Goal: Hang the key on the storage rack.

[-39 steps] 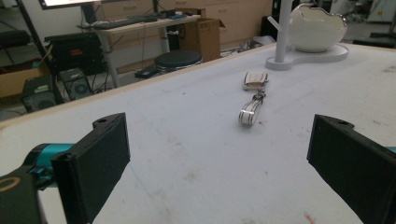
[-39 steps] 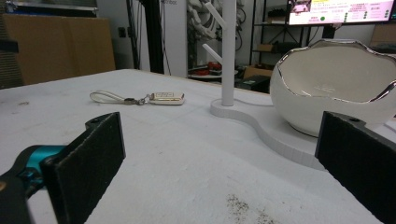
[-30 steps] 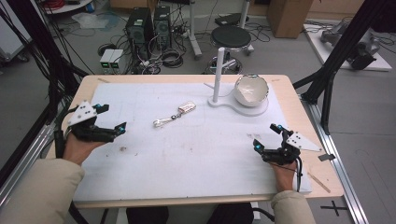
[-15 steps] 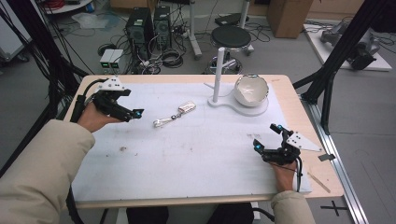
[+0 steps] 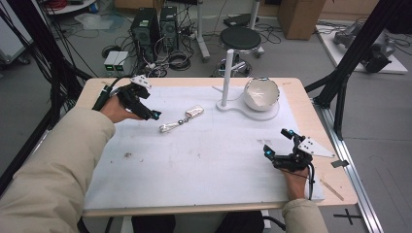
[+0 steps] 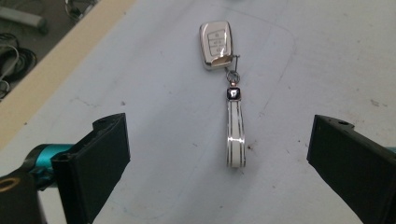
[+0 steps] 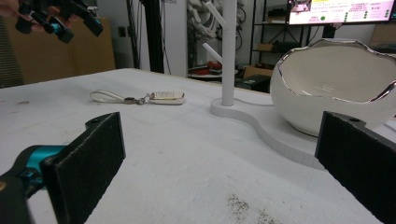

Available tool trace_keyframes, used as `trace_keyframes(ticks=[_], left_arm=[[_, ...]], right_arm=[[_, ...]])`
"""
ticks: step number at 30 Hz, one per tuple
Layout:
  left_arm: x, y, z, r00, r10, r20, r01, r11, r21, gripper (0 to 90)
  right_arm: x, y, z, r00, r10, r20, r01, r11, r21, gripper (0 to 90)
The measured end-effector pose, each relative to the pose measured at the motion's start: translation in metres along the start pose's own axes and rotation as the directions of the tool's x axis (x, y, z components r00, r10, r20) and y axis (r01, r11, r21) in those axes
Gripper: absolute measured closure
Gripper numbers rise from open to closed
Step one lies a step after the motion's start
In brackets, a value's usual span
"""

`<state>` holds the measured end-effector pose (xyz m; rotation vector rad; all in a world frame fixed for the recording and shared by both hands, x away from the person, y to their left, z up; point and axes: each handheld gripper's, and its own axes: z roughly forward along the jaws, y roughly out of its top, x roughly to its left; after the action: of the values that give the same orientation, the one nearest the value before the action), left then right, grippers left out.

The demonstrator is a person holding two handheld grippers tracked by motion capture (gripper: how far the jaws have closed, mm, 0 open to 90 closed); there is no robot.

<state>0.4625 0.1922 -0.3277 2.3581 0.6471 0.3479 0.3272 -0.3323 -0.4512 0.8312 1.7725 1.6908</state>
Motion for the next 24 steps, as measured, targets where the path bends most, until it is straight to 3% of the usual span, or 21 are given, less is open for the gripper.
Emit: trace_keyframes(ticks=[3, 6, 11, 13, 15, 16, 18, 24], left_arm=[[-0.001, 0.003, 0.010, 0.9998, 0.006, 0.017, -0.006, 0.9997, 0.025, 6.3], [-0.002, 0.001, 0.026, 0.9996, 0.014, 0.024, -0.017, 0.9951, 0.097, 6.3], [-0.002, 0.000, 0.037, 0.9994, 0.015, 0.031, -0.019, 0.9911, 0.132, 6.3], [-0.003, -0.001, 0.043, 0.9991, 0.018, 0.038, -0.024, 0.9873, 0.157, 6.3], [-0.004, -0.002, 0.052, 0.9984, 0.022, 0.052, -0.033, 0.9781, 0.206, 6.8], [-0.004, -0.002, 0.052, 0.9984, 0.022, 0.052, -0.033, 0.9781, 0.206, 7.0], [-0.005, -0.004, 0.061, 0.9978, 0.032, 0.059, -0.046, 0.9686, 0.244, 7.4], [-0.006, -0.006, 0.073, 0.9975, 0.035, 0.062, -0.051, 0.9601, 0.275, 8.2]], right_arm=[[0.000, 0.000, 0.000, 1.0000, 0.000, 0.000, 0.000, 1.000, -0.002, 0.7], [0.000, 0.000, 0.000, 1.0000, 0.000, 0.001, 0.000, 1.000, -0.001, 0.7], [0.000, 0.000, 0.000, 1.0000, -0.001, 0.000, 0.001, 1.000, 0.001, 0.7], [0.000, 0.000, 0.000, 1.0000, -0.001, 0.000, 0.001, 1.000, 0.000, 0.7], [0.000, 0.000, 0.000, 1.0000, 0.000, 0.000, 0.000, 1.000, -0.001, 0.7], [0.000, 0.000, 0.000, 1.0000, 0.000, -0.001, 0.000, 1.000, -0.002, 0.7], [0.000, 0.000, 0.000, 1.0000, 0.000, -0.001, 0.000, 1.000, -0.002, 0.7], [0.000, 0.000, 0.000, 1.0000, -0.002, -0.001, 0.002, 1.000, -0.002, 0.7]])
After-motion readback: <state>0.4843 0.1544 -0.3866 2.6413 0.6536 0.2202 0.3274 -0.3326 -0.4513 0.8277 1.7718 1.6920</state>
